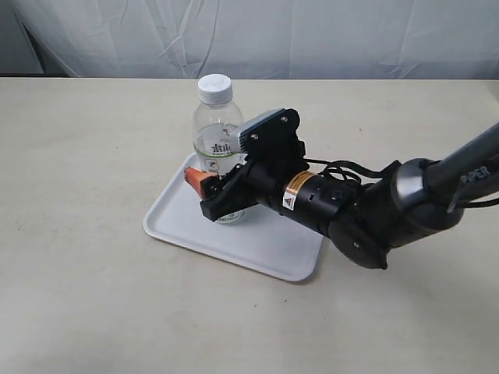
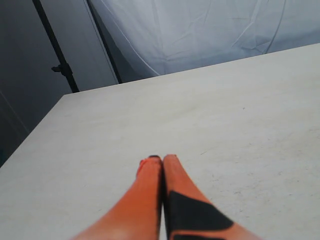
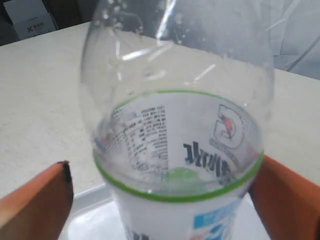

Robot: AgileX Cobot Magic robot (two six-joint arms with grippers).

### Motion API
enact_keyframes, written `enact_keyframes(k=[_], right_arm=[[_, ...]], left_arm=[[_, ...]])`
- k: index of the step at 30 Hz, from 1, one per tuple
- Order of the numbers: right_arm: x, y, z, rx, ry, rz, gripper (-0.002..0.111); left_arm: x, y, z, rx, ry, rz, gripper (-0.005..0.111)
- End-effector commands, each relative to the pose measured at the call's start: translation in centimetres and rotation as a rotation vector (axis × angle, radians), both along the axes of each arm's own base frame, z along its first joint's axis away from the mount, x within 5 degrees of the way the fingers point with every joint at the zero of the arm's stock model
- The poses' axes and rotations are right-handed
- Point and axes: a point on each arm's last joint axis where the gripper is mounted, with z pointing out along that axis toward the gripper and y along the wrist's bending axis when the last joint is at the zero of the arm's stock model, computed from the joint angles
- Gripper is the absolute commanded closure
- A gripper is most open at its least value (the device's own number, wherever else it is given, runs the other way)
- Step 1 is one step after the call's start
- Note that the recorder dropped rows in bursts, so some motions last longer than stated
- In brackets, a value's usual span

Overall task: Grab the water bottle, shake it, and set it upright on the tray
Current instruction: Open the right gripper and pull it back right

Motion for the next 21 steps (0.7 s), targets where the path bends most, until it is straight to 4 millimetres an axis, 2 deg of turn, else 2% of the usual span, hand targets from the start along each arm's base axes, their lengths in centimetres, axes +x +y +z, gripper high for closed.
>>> enact_keyframes(k=[1,5,6,8,10,11,15,21], right_arm=[[-1.5,-1.7,0.8,-0.007,0.01,0.0,0.019],[-3.9,-4.2,1.8,0.008,0.051,-0.01,0.02],[-5.0,-5.4,2.2,0.051,0.096,-0.026,0.026],[-7.0,-7.5,3.0,0.125,0.146,-0.041,0.054],[-9.3,-9.8,4.1,0.207,0.166,-0.047,0.094],[-10.4,-11.0,4.9,0.262,0.182,-0.054,0.107],[-13.9,-14.2,8.0,0.42,0.093,0.019,0.105],[-15.5,-15.7,11.1,0.558,-0.056,0.075,0.105]], left_arm=[[0.0,0.0,0.1,-0.002,-0.015,-0.001,0.107],[0.0,0.0,0.1,-0.002,-0.015,-0.001,0.107],[0.0,0.0,0.1,-0.002,-0.015,-0.001,0.107],[0.0,0.0,0.1,-0.002,-0.015,-0.001,0.107],[0.0,0.0,0.1,-0.002,-0.015,-0.001,0.107],[0.0,0.0,0.1,-0.002,-0.015,-0.001,0.107],[0.0,0.0,0.1,-0.002,-0.015,-0.001,0.107],[0.0,0.0,0.1,-0.002,-0.015,-0.001,0.107]])
